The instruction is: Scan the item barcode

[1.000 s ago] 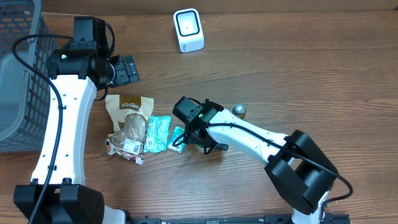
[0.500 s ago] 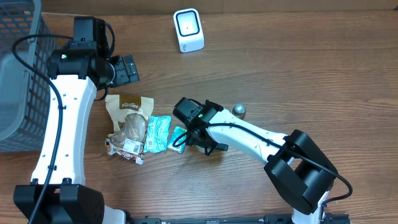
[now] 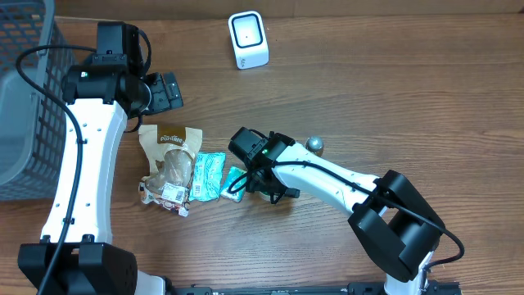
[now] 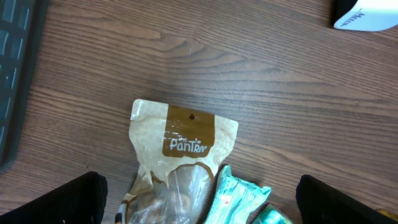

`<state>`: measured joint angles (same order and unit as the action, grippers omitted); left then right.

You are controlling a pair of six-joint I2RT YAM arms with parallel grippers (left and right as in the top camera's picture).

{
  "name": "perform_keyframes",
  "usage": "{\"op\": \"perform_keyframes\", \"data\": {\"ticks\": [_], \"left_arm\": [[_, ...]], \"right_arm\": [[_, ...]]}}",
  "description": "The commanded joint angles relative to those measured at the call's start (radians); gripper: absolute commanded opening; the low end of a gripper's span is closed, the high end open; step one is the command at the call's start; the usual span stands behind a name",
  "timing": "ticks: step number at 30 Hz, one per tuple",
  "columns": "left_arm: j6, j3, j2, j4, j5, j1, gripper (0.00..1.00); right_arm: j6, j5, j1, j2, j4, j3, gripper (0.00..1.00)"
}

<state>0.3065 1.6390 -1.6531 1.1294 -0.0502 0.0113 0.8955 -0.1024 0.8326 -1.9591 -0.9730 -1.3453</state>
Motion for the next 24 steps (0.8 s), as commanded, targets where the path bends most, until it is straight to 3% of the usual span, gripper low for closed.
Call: {"op": "perform_keyframes", "data": {"ticks": [1, 24], "left_arm": [[-0.015, 0.013, 0.006, -0.004, -0.009, -0.002, 1.00], [-0.015, 0.013, 0.006, -0.003, -0.009, -0.002, 1.00]], "right_arm": [[-0.041, 0.002, -0.005, 0.003, 0.002, -0.018, 0.77], [-0.143, 0.019, -0.010, 0.003, 0.010, -0.019, 0.76]]}}
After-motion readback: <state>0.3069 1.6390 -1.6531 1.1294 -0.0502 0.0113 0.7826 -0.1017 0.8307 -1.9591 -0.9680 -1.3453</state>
